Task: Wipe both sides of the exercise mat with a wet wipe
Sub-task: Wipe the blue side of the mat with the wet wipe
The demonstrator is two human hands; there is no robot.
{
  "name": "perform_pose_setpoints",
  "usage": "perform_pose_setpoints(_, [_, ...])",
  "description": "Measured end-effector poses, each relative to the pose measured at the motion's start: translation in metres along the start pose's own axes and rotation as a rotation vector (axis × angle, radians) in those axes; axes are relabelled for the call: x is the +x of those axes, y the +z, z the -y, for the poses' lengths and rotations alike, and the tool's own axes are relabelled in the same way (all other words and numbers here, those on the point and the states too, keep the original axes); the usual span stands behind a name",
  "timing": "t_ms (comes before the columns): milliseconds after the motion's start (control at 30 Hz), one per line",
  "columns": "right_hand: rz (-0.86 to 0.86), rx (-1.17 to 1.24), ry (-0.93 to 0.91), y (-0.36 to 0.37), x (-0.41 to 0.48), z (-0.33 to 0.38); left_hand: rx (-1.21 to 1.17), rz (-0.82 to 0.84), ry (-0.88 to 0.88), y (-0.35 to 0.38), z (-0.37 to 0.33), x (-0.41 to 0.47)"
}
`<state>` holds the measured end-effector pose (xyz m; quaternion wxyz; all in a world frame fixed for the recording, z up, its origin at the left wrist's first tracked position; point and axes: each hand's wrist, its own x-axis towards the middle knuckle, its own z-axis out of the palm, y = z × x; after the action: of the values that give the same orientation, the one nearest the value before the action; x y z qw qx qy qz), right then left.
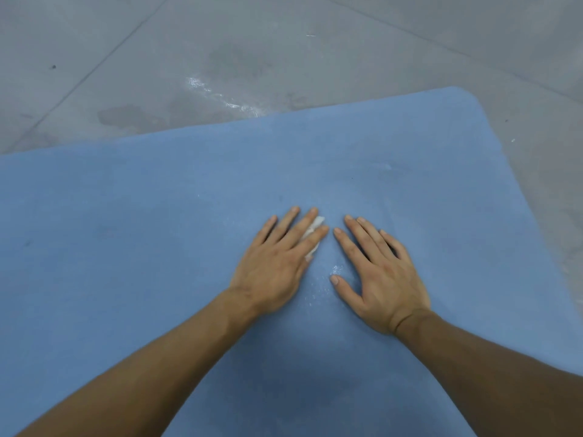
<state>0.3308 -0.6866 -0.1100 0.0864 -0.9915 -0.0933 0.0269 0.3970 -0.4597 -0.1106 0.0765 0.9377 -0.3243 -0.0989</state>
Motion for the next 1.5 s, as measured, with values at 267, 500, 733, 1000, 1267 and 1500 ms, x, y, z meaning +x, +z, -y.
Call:
perform_pose_setpoints(267, [0.014, -0.006, 0.003, -0.001, -0.001, 0.0, -0.065, -0.078, -0.409, -0.031, 0.132, 0.002])
perform_pose_setpoints(500, [0.014, -0.008, 0.003, -0.001, 0.0, -0.001, -0.034, -0.172, -0.659, -0.037, 0.173, -0.002])
perform_pose_setpoints(733, [0.0, -0.007, -0.002, 0.001, 0.0, -0.001, -0.047, -0.025, -0.232, -0.008, 0.032, -0.013])
perform_pose_setpoints(1000, [-0.007, -0.006, -0.008, 0.0, 0.0, -0.001, 0.092, 0.019, 0.177, 0.005, 0.014, -0.06])
perform_pose_setpoints(1267, [-0.011, -0.014, -0.007, 0.001, 0.0, -0.001, 0.056, -0.069, -0.378, -0.028, 0.131, -0.053])
perform_pose_setpoints(1500, [-0.02, -0.009, -0.002, 0.001, -0.001, -0.001, -0.067, -0.063, -0.267, -0.024, 0.087, -0.044])
